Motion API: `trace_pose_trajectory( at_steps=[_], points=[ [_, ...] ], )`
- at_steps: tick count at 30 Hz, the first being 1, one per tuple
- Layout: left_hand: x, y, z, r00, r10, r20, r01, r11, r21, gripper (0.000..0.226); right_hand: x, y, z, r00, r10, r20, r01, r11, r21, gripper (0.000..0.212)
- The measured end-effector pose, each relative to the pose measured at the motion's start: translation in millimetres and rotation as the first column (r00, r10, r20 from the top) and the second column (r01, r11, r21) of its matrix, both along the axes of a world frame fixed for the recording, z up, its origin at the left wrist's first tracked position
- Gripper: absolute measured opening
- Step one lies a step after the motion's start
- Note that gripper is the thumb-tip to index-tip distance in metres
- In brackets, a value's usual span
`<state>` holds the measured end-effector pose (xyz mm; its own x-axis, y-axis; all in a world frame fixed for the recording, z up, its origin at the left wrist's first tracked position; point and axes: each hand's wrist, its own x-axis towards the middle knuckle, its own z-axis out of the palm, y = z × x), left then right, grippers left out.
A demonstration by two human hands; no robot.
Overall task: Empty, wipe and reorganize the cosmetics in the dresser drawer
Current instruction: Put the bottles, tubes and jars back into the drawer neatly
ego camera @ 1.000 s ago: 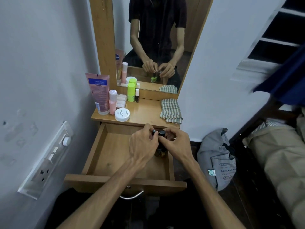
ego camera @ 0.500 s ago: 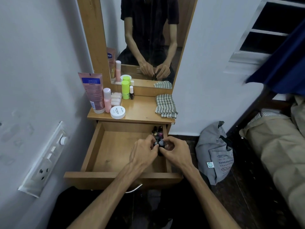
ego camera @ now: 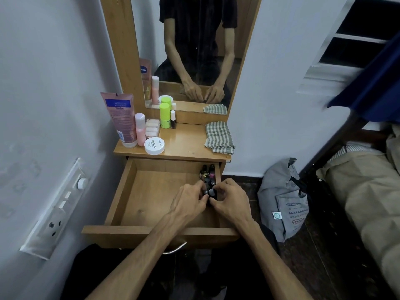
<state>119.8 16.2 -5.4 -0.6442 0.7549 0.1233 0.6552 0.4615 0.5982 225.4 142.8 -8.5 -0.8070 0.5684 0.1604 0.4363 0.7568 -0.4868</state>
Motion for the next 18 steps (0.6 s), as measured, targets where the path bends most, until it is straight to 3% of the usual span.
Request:
trace_pose_trajectory(
  at_steps=[5,9,14,18],
  points=[
    [-6,-2,-1,1.0,-0.005,0.002,0.005,1.0,-0.01,0.033,-1,1,2,1.0,0.011,0.01,-0.011,1.0,0.007,0.037],
    [-14,-5,-1,0.998,-0.017,-0.053,0.019,0.999,0.041,0.036,-2,3,9,0.995,0.043,-0.092,-0.043,0.999,0.006,0.034],
    [-42,1,25,0.97,0.185,-0.155,-0.151,0.966,0.209,0.019,-32,5,35,0.977,0.043,-0.208,-0.044,0.999,0.003,0.019],
    [-81,15,57,0.946,0.286,-0.152,-0.239,0.934,0.265,0.014,-74,10,56,0.963,0.022,-0.269,-0.035,0.998,-0.046,0.011]
  ],
)
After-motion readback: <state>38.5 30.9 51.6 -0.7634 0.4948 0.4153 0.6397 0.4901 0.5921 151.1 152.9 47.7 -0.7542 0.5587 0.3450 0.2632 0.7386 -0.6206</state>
